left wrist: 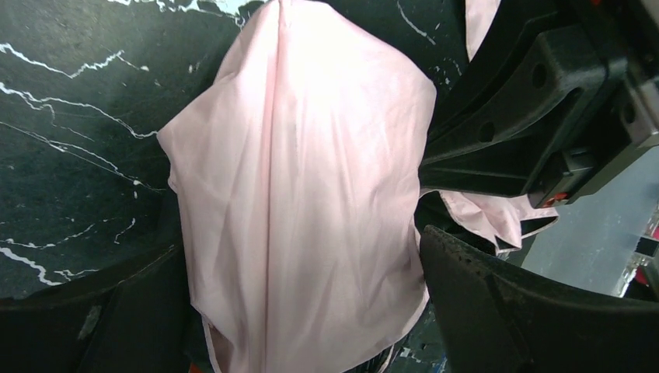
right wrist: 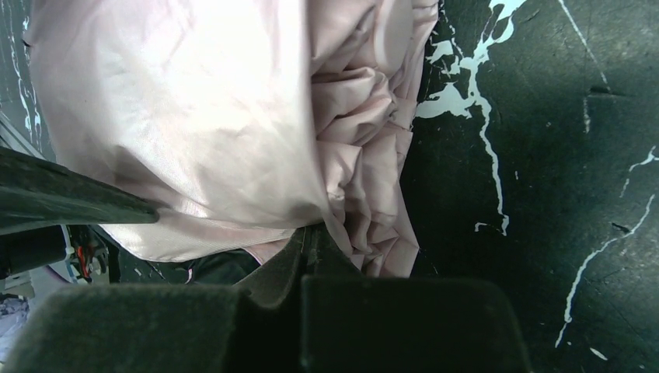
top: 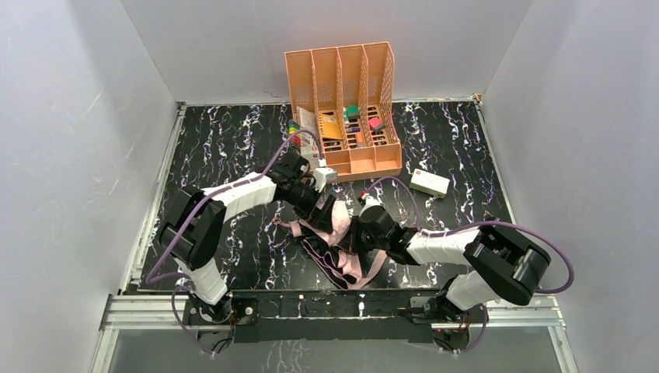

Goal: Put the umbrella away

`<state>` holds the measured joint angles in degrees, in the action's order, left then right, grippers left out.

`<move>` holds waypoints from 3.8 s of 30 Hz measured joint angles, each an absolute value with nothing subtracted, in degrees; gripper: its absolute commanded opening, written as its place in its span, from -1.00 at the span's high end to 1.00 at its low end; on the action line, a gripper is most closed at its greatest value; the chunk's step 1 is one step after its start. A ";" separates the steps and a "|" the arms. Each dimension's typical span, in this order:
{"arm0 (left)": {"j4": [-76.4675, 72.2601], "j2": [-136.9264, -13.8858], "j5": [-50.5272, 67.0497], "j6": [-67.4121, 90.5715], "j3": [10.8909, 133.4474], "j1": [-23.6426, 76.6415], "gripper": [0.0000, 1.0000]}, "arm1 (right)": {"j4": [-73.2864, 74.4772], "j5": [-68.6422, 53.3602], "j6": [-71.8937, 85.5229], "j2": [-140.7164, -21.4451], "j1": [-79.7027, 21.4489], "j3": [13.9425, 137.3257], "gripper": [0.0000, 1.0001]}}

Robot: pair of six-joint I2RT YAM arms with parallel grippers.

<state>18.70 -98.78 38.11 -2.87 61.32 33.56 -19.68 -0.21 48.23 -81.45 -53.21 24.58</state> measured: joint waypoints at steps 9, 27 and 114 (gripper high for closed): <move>18.76 -95.88 34.94 -4.27 56.84 35.94 -0.97 | -19.77 -0.97 48.21 -81.54 -53.21 24.58 1.00; 19.94 -92.14 20.91 1.28 53.82 47.05 -0.09 | -20.97 -2.37 48.51 -81.14 -53.21 23.90 1.00; -20.58 -96.01 -28.60 -49.10 40.01 69.41 0.52 | 18.24 -41.19 -7.64 -95.77 -30.13 54.02 -0.87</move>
